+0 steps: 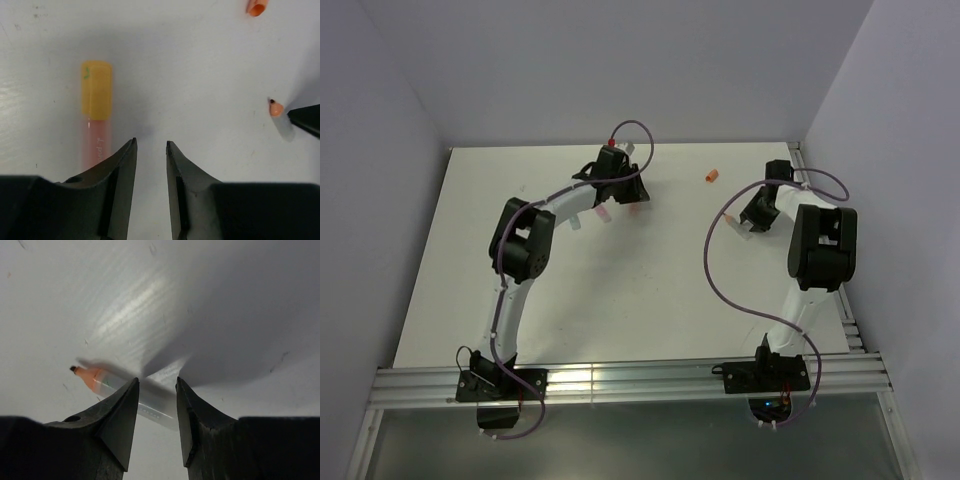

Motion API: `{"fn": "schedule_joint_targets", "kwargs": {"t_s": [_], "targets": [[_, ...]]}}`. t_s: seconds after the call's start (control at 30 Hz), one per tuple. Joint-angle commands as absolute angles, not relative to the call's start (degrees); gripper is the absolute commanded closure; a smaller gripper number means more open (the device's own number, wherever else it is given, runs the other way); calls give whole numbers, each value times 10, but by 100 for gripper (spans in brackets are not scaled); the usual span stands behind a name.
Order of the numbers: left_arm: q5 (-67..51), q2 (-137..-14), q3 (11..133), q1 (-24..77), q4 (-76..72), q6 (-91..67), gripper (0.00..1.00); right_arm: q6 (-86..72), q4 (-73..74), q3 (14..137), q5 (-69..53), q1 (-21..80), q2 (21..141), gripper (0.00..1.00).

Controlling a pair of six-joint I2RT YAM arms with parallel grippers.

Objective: Insert the pens into the pen caps

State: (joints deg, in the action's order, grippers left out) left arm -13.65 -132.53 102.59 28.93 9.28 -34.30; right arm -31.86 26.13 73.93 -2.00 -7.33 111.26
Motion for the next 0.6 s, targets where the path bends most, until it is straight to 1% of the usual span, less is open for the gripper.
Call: {"fn": "schedule_joint_targets", "kwargs": {"t_s": [0.0, 0.23, 0.57], "targets": [[-140, -1258, 1022, 293, 70, -353, 65, -329, 256, 700, -40, -66, 1071, 56], [-148, -1228, 1018, 293, 67, -359, 65, -335, 244, 662, -41, -43, 1041, 56], [-152, -1209, 1013, 293, 69, -356, 65, -337, 258, 666, -1, -33, 1011, 57]]}}
